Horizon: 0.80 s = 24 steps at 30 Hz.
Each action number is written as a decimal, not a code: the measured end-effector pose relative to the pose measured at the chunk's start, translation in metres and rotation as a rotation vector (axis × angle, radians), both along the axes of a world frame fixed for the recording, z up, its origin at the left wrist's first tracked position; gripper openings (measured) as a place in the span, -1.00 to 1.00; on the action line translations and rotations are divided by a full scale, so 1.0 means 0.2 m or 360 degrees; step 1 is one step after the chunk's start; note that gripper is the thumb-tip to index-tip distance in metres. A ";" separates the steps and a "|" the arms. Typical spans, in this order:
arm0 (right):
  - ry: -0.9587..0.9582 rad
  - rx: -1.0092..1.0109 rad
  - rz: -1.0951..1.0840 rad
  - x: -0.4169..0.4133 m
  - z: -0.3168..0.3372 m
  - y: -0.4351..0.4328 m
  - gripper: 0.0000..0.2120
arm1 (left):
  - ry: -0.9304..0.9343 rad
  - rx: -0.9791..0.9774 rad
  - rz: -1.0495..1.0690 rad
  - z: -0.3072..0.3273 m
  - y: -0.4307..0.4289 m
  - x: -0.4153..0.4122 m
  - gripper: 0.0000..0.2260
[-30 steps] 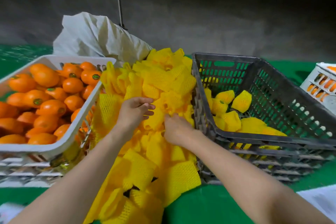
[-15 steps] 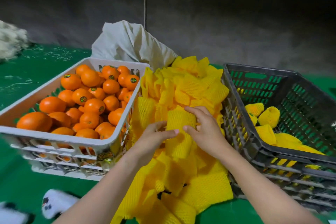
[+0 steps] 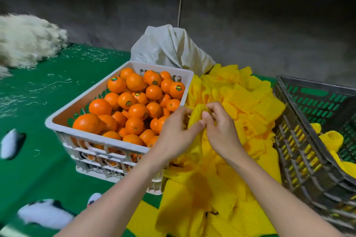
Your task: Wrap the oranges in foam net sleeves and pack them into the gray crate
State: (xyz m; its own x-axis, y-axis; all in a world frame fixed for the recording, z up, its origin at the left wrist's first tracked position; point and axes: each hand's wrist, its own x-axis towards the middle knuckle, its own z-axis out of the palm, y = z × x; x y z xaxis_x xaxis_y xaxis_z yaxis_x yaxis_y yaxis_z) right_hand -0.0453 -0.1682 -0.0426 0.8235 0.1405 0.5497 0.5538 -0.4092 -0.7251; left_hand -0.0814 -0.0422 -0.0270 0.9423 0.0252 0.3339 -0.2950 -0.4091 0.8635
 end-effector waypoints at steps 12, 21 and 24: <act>0.0546 0.0284 0.0210 0.11 -0.15 0.48 -0.83 | 0.0526 0.1315 0.0370 -0.19 0.72 0.67 -0.88; 0.0506 0.0164 0.0166 0.09 -0.15 0.47 -0.82 | 0.0614 0.1600 0.0283 -0.37 0.74 0.81 -0.51; 0.0588 0.0264 0.0150 0.09 -0.14 0.46 -0.83 | 0.0557 0.1421 0.0329 -0.35 0.73 0.79 -0.53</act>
State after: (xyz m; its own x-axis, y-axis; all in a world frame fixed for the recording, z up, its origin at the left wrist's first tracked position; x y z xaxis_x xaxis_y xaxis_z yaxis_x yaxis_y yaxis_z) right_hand -0.0269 -0.0763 -0.0706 0.9574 0.1589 0.2412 0.2735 -0.2301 -0.9339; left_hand 0.0761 0.1047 -0.0962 0.9971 0.0751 0.0130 0.0700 -0.9692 0.2363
